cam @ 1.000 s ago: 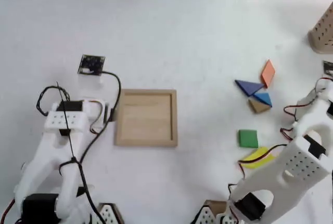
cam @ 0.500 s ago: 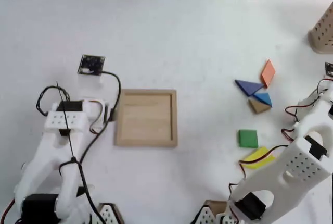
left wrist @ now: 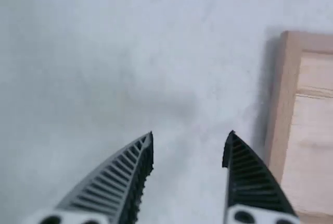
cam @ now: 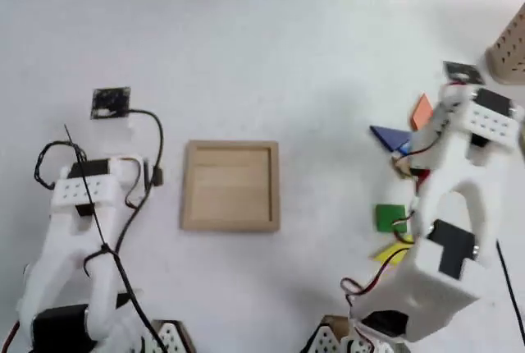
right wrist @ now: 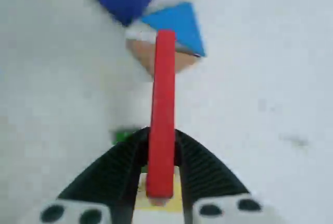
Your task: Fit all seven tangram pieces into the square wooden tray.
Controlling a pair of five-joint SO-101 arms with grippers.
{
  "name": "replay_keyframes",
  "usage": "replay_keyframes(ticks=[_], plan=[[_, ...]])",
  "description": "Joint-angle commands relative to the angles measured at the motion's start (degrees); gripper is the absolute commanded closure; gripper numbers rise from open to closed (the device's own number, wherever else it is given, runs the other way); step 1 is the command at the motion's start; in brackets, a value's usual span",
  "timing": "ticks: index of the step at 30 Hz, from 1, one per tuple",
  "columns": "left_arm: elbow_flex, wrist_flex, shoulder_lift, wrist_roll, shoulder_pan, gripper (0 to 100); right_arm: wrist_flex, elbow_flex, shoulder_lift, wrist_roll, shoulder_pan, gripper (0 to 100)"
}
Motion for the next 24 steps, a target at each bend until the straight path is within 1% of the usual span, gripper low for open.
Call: replay_keyframes(ticks=[1, 5, 10, 13, 17, 21, 24], plan=[[-3.2, -0.9, -2.2, 2.6, -2.5, 78, 0.0, 2.8, -8.6, -5.2, -10.9, 98.0], [-3.5, -1.0, -2.2, 4.8, -4.3, 78, -2.8, 6.2, -13.2, -11.8, -23.3, 98.0], [-3.6, -1.1, -2.2, 5.1, -4.5, 78, -6.9, 8.3, -13.8, -16.5, -35.7, 98.0], [-3.6, -1.1, -2.2, 5.1, -4.5, 78, -11.1, 10.0, -13.8, -17.9, -42.0, 98.0], [-3.6, -1.1, -2.2, 5.1, -4.5, 78, -18.9, 15.6, -13.5, -18.4, -47.8, 98.0], [-3.6, -1.1, -2.2, 5.1, -4.5, 78, -25.9, 19.0, -9.9, -18.3, -50.0, 98.0], [-3.6, -1.1, -2.2, 5.1, -4.5, 78, -27.5, 18.8, -6.5, -17.8, -51.7, 97.8]])
